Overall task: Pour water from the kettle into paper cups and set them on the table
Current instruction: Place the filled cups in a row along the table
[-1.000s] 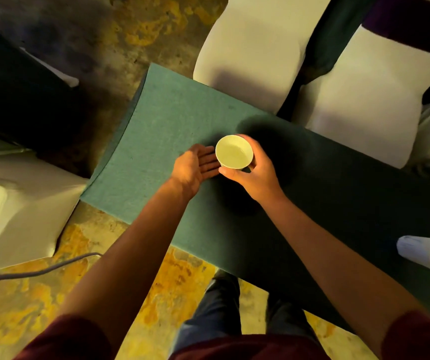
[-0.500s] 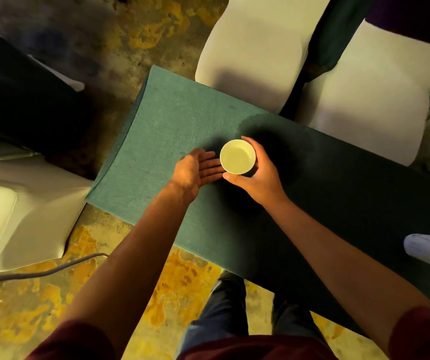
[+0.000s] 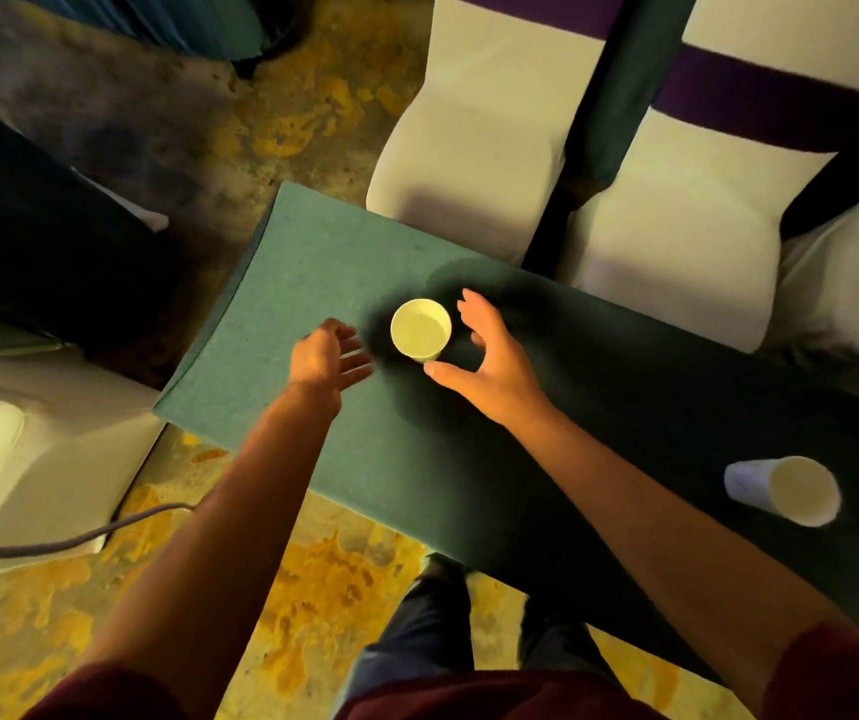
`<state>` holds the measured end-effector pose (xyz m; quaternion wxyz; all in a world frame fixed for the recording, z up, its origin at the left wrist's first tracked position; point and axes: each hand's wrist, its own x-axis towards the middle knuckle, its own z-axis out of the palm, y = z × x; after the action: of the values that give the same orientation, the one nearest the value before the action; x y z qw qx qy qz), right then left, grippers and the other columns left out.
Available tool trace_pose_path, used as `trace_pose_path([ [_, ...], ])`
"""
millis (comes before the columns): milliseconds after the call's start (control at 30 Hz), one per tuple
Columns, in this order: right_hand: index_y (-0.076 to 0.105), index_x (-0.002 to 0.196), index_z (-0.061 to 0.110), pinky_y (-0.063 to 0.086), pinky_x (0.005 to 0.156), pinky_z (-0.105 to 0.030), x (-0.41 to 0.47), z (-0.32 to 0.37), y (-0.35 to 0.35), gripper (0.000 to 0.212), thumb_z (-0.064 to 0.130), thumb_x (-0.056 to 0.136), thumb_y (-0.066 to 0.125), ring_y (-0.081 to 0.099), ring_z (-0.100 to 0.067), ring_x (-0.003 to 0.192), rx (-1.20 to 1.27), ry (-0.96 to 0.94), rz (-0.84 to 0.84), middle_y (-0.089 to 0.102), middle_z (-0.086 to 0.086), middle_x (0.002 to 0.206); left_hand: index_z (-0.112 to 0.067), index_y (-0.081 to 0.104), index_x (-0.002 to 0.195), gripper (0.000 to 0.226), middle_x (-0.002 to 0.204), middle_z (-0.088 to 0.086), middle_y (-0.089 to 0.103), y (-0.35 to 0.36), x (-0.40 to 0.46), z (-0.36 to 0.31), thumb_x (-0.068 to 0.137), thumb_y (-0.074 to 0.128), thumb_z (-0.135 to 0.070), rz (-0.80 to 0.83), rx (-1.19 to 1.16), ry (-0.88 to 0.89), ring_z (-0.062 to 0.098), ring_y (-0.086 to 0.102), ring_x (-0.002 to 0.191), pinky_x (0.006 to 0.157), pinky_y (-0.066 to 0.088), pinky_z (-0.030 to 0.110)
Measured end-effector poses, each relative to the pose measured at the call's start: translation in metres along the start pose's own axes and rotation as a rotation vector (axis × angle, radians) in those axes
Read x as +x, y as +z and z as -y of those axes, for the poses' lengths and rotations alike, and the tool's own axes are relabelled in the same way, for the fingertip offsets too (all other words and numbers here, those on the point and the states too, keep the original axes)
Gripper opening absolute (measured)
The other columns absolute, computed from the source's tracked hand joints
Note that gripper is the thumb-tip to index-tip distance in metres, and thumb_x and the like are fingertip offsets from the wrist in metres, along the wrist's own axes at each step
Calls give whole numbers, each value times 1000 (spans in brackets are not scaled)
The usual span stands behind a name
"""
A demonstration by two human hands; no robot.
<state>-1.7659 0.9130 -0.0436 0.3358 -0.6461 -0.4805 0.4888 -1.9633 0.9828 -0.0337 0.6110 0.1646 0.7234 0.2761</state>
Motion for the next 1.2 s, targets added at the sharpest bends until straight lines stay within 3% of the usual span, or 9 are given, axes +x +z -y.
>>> trace_pose_path([
  [167, 38, 154, 7, 38, 118, -34, -34, 28, -34, 77, 5, 89, 78, 47, -19, 142, 80, -43, 25, 46, -12, 157, -7, 62, 88, 19, 106, 15, 64, -4, -41, -4, 94, 47, -17, -110, -119, 117, 28, 64, 87, 73, 56, 38],
  [367, 49, 146, 7, 49, 108, -30, -91, 62, -91, 59, 1, 92, 73, 58, -20, 131, 134, -112, 31, 58, -11, 145, -7, 65, 91, 22, 104, 14, 69, 17, -116, 1, 94, 46, -18, -81, -152, 259, 28, 68, 91, 76, 58, 39],
  [433, 51, 144, 5, 51, 99, -21, -111, 68, -112, 55, -1, 93, 71, 60, -21, 128, 144, -130, 23, 59, -12, 142, -7, 66, 93, 23, 102, 14, 70, 31, -144, 6, 94, 46, -18, -61, -142, 303, 28, 69, 91, 81, 57, 41],
  [500, 52, 142, 4, 51, 92, -13, -132, 74, -135, 52, -1, 94, 70, 61, -22, 126, 150, -155, 3, 60, -13, 141, -6, 67, 97, 25, 101, 13, 70, 46, -174, 14, 94, 45, -18, -29, -129, 350, 28, 69, 89, 84, 57, 42],
  [567, 53, 140, 3, 51, 92, -13, -152, 76, -157, 49, -1, 95, 69, 62, -23, 125, 143, -176, -11, 61, -13, 140, -4, 67, 104, 27, 103, 14, 71, 62, -201, 22, 96, 45, -18, 6, -114, 389, 27, 68, 88, 84, 56, 41],
  [733, 59, 131, 3, 53, 101, -35, -195, 66, -211, 39, -3, 94, 68, 68, -21, 113, 164, -196, -61, 66, -16, 133, -3, 69, 106, 23, 108, 16, 70, 120, -258, 32, 95, 54, -17, 112, -72, 449, 30, 67, 95, 84, 56, 40],
  [867, 64, 127, 10, 56, 100, -34, -226, 53, -250, 35, 4, 94, 71, 71, -11, 109, 154, -212, -137, 71, -4, 127, -4, 70, 109, 25, 106, 12, 73, 169, -295, 41, 95, 55, -17, 207, -48, 530, 27, 68, 93, 79, 56, 37],
  [1033, 67, 116, 28, 55, 93, -21, -275, 37, -288, 30, 8, 94, 71, 71, -7, 109, 157, -240, -277, 73, 4, 122, -10, 70, 109, 28, 108, 11, 74, 209, -323, 70, 98, 45, -20, 396, 27, 554, 26, 71, 98, 83, 56, 39],
  [1200, 65, 125, 3, 53, 96, -22, -320, 22, -311, 31, -1, 95, 68, 68, -21, 114, 144, -205, -442, 71, -10, 125, -15, 69, 110, 29, 108, 4, 75, 225, -343, 96, 100, 43, -23, 484, 154, 610, 22, 71, 100, 87, 57, 37],
])
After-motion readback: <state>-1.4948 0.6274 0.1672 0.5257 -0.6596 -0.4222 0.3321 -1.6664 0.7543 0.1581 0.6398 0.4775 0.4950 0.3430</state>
